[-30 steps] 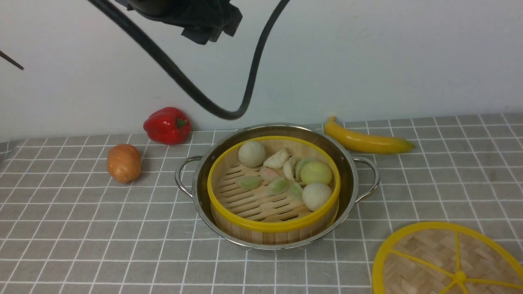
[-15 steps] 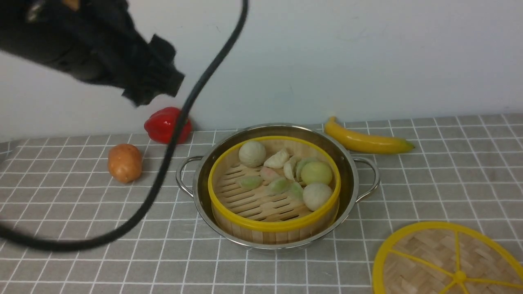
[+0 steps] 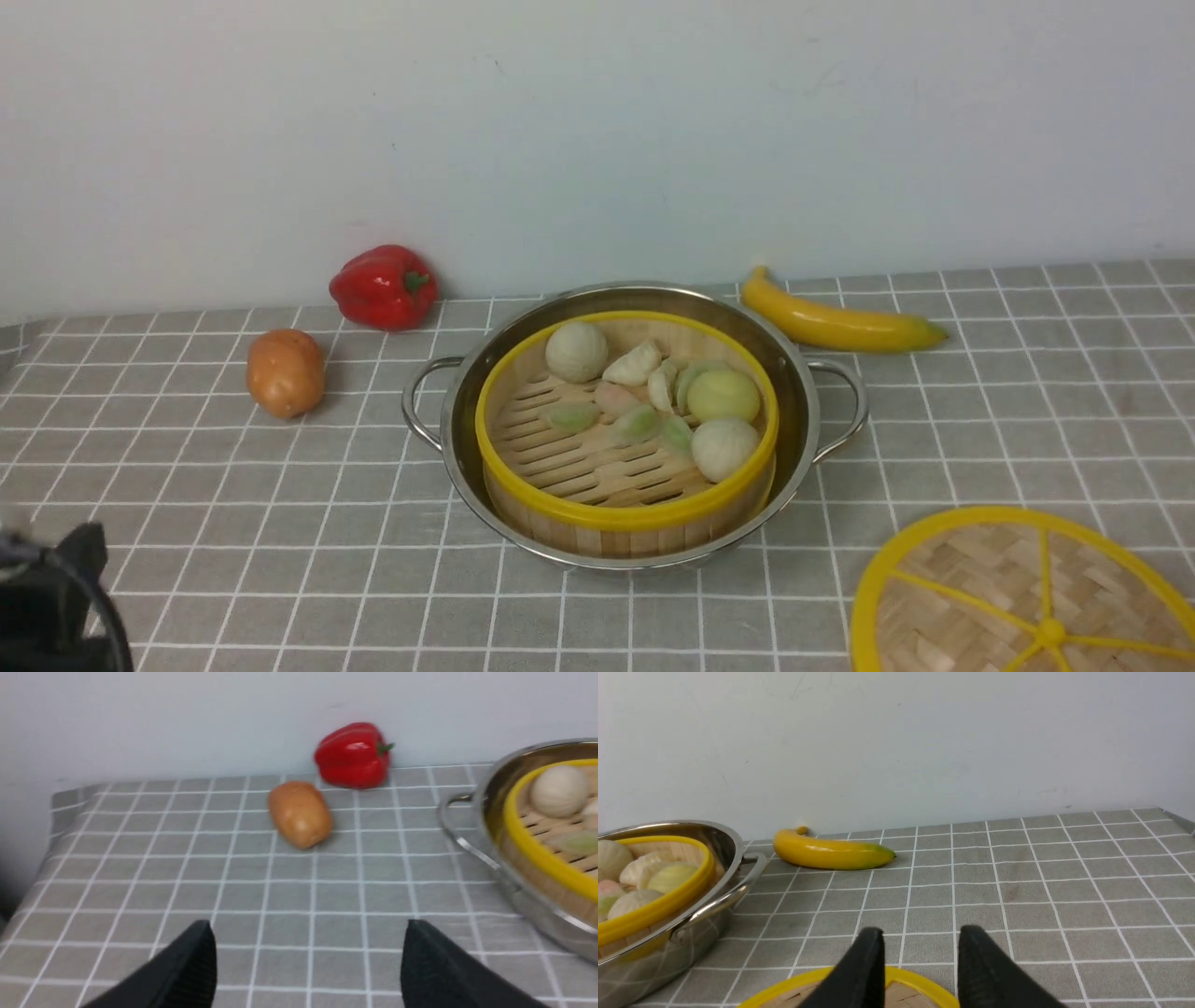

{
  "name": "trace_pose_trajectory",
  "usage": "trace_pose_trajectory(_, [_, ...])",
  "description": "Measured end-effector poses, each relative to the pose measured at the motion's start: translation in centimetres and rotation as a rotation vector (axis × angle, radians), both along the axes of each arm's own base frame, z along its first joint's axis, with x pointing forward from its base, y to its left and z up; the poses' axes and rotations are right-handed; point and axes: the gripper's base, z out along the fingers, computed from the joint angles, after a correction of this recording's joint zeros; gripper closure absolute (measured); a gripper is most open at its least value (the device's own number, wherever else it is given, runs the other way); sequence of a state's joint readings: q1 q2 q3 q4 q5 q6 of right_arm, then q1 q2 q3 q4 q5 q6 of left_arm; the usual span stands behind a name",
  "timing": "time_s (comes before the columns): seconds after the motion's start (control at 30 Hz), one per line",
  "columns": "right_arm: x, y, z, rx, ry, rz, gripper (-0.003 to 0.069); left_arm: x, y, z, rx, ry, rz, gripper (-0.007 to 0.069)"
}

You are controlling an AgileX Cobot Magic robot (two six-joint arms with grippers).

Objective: Place the steamer in the pot on the grey tablecloth, and put the lid on the steamer.
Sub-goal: 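Move the gripper down to the bamboo steamer lid and grasp its center knob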

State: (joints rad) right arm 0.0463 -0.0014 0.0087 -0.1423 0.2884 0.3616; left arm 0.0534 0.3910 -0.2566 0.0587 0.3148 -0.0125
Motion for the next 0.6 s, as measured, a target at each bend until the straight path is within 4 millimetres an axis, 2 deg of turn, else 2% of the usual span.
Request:
trace_pose_trajectory(0.17, [0.0, 0.0, 0.0, 0.0, 0.0, 0.0, 0.0416, -2.1, 0.1, -4.0, 0.002, -0.063, 0.039, 0.0132])
trace_pose_trajectory(0.33, [0.0, 0.0, 0.0, 0.0, 0.0, 0.0, 0.0416, -2.9, 0.1, -6.4, 0.001, -0.06, 0.04, 0.0132])
trace_pose_trajectory(0.6, [0.0, 0.0, 0.0, 0.0, 0.0, 0.0, 0.0416, -3.5, 0.0, -6.3, 0.005, -0.109, 0.042, 0.0132])
